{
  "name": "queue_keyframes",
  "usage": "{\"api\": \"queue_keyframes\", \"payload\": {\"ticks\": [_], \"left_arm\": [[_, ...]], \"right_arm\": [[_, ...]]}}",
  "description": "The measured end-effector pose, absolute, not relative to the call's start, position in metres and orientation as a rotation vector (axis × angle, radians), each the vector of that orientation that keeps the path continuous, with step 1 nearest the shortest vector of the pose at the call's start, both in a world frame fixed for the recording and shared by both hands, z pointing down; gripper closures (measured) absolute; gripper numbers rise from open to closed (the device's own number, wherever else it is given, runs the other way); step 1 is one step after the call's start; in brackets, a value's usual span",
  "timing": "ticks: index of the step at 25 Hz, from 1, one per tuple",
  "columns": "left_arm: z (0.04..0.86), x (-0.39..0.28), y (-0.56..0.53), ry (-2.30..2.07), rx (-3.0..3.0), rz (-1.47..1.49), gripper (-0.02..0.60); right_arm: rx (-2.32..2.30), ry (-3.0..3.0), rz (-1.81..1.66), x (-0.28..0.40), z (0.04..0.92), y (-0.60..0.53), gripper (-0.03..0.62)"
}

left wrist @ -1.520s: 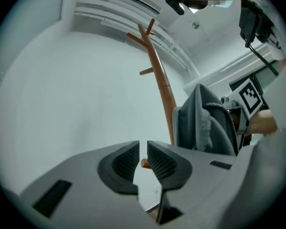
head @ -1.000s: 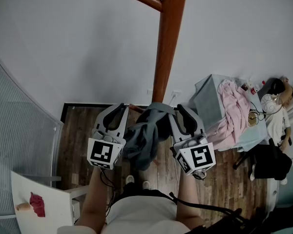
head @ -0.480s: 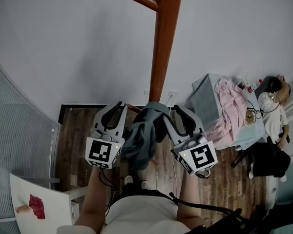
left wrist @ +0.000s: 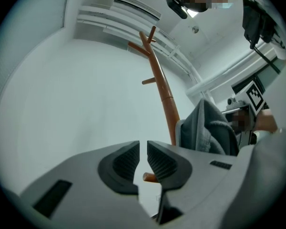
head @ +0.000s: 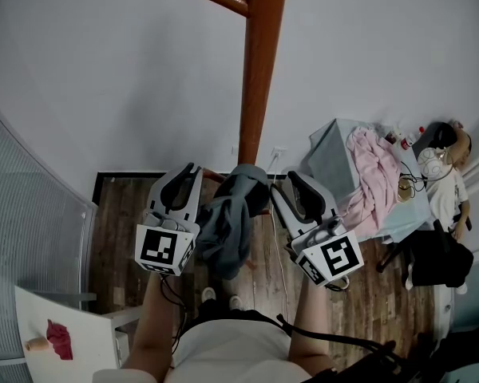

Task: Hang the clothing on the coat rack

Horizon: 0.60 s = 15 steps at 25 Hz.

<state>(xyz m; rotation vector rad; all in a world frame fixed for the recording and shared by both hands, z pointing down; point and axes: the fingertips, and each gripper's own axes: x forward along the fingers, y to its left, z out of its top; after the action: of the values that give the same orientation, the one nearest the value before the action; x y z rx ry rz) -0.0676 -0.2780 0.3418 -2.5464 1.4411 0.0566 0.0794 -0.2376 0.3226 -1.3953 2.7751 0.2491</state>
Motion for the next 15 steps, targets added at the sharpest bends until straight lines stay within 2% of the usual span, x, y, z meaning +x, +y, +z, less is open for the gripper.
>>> {"api": "queue_keyframes", "payload": {"ticks": [2,5,9,11,15], "left_arm": [[0.339,-0.069,-0.277,1.448,-2.535,0.062,0.534],[0.337,-0.073,-0.276,1.468,-2.506,0.059,0.534],[0.323,-0.071,-0.272,1.489,-2.470,0.118,0.538],[0.323,-0.073,-0.271,1.489,-2.451,0.099,0.563],[0.322,-0.076,-0.271,1.480,-2.435,0.066,0.569]], "right_arm": [[-1.406,2.753,0.264,0.082,0.318,-0.237,0.443],[-1.430,2.709,0.285,0.084,0.312,-0.237,0.533],[-1.437,2.689,0.294,0.084,0.309,-0.238,0.561],[-1.447,2.679,0.306,0.084,0.308,-0.239,0.572],[-1.486,2.666,0.342,0.083,0.305,-0.241,0.576]]}}
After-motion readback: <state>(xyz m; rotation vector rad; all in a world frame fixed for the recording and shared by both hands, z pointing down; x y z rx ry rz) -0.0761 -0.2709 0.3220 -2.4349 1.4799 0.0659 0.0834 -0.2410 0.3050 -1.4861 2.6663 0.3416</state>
